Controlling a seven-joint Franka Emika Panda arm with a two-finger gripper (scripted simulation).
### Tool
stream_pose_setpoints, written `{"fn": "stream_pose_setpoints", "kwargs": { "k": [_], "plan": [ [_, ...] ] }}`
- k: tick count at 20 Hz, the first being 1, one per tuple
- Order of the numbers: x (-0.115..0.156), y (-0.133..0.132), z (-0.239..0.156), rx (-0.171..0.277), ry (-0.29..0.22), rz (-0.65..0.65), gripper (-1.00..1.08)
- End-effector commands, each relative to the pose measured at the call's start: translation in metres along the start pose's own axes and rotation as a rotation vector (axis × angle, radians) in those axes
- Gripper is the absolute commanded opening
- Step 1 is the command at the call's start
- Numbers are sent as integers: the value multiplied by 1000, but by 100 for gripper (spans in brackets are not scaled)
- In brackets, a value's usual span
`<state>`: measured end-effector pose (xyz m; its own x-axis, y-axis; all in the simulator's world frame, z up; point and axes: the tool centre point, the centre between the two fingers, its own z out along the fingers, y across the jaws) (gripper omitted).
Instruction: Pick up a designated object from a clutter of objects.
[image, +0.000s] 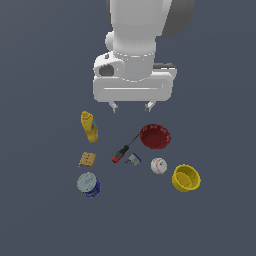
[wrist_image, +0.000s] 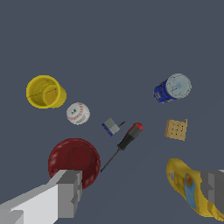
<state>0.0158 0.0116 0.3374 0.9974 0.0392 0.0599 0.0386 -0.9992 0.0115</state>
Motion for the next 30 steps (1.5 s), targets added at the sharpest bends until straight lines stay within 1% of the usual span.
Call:
{"fn": "stream_pose_setpoints", "kwargs": {
  "k": [1, 10, 17, 24, 30],
  "plan": [
    [0, 0, 0, 0, 0, 0, 100],
    [0, -11, 7, 19, -19, -39, 100],
    [0, -11, 9, 20, -20, -32, 100],
    [5, -12, 27, 22, -23, 31, 100],
    [12, -13, 56, 25, -29, 134, 100]
  ]
}}
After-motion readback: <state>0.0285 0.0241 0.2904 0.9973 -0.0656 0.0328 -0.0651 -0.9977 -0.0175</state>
